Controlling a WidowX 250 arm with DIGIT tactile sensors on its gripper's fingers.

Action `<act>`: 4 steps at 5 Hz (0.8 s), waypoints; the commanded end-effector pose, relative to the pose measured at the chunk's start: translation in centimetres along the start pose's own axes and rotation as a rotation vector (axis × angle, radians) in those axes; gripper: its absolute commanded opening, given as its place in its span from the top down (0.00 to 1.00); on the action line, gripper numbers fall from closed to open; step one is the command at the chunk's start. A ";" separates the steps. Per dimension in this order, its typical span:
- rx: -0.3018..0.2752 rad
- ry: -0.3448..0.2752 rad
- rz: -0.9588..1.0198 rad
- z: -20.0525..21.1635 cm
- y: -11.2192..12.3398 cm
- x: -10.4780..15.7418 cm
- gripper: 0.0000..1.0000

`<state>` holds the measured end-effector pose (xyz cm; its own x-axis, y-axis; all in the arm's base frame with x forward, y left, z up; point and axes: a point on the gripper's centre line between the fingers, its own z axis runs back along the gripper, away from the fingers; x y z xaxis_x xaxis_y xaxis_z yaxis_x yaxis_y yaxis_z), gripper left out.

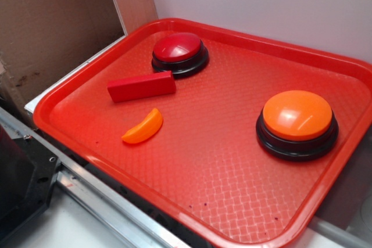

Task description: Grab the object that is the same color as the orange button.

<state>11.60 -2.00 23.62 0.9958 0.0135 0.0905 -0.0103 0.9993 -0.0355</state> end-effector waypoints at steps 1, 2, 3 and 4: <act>0.000 0.000 0.000 0.0 0.0 0.0 0.00; 0.012 -0.021 0.021 -1.7 -0.7 0.6 0.00; 0.047 -0.010 0.021 -5.2 -1.2 1.5 0.00; 0.095 -0.044 0.016 -8.4 -1.6 1.8 0.00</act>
<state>13.77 -3.90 14.31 0.9939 0.0332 0.1053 -0.0391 0.9977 0.0549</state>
